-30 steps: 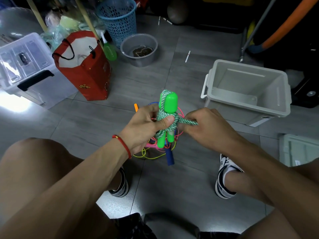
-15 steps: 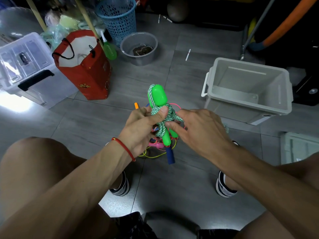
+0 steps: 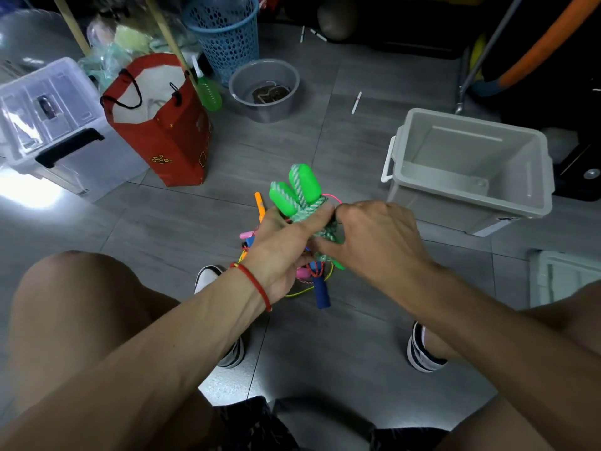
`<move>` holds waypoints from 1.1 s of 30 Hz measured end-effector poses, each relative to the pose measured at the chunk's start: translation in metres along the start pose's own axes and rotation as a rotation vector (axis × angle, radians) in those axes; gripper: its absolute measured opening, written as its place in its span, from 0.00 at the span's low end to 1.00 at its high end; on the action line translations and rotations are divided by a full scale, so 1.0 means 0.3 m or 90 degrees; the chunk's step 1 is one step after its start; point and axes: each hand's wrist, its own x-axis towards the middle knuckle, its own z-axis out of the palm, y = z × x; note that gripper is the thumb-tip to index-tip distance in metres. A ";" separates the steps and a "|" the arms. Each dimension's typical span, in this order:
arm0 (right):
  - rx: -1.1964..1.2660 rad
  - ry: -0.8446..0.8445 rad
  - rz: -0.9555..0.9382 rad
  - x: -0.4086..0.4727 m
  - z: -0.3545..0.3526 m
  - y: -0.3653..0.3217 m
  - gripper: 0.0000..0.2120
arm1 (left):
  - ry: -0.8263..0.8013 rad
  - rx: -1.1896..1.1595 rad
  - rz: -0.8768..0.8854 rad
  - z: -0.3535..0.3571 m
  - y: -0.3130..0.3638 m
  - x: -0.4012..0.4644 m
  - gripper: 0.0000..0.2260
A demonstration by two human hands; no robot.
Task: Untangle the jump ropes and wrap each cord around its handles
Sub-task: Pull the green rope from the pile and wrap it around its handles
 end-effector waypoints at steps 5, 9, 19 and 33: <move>0.261 -0.062 0.014 0.035 -0.028 0.113 0.26 | -0.147 -0.031 -0.033 -0.086 0.055 -0.001 0.18; 0.500 -0.162 -0.067 0.034 -0.041 0.150 0.14 | -0.257 0.047 0.018 -0.136 0.051 0.012 0.28; 0.269 -0.098 0.010 0.012 0.002 0.111 0.31 | -0.229 0.035 -0.006 -0.111 0.056 0.009 0.22; 0.192 0.002 0.001 -0.039 -0.007 0.054 0.15 | -0.123 0.005 -0.022 -0.040 0.027 0.018 0.22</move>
